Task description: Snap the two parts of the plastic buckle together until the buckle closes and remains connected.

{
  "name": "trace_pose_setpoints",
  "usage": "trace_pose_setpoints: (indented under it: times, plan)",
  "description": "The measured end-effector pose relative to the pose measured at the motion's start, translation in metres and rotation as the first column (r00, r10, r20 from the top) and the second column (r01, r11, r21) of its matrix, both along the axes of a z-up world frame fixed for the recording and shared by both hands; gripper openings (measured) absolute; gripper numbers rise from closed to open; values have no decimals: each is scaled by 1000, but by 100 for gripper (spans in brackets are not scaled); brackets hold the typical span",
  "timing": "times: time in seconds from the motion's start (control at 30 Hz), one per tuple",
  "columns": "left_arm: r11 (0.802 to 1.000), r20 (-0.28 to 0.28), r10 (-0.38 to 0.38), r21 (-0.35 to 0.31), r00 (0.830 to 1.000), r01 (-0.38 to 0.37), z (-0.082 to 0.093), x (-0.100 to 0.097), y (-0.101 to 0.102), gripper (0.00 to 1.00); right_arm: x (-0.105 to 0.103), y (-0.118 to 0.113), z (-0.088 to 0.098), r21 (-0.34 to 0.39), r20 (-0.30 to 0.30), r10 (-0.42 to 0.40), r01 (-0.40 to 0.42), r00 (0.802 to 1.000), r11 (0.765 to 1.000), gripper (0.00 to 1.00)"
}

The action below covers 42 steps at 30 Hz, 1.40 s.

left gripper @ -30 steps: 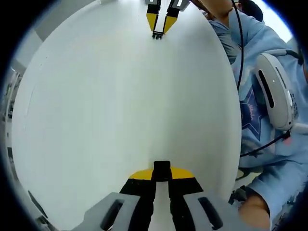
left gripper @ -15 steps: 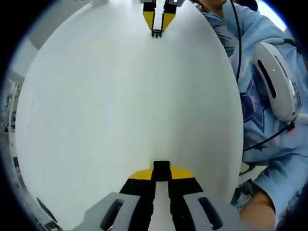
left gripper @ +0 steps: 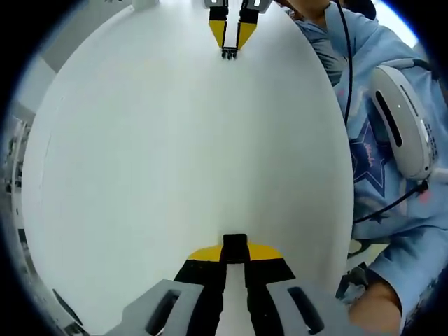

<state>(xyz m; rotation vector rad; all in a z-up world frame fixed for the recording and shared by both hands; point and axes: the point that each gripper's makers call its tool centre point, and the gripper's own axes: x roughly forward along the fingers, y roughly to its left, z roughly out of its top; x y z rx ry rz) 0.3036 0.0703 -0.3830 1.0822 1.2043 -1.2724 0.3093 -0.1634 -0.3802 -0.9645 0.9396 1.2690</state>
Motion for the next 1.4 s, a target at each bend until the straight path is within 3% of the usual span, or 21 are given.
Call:
trace_pose_setpoints:
  times: [0.57,1.0,1.4]
  plan:
    - [994,3,-37,-102,999,37,-1,2,-28,8,-6,14,-1,29,-16,7,-6,1000,1000,11]
    - [979,32,-63,-195,998,68,-1,4,-65,8,-6,12,-2,43,-9,16,-15,1000,999,11]
    - [966,40,-78,-243,996,86,-1,0,-81,8,-6,18,-2,41,-7,15,-15,1000,999,11]
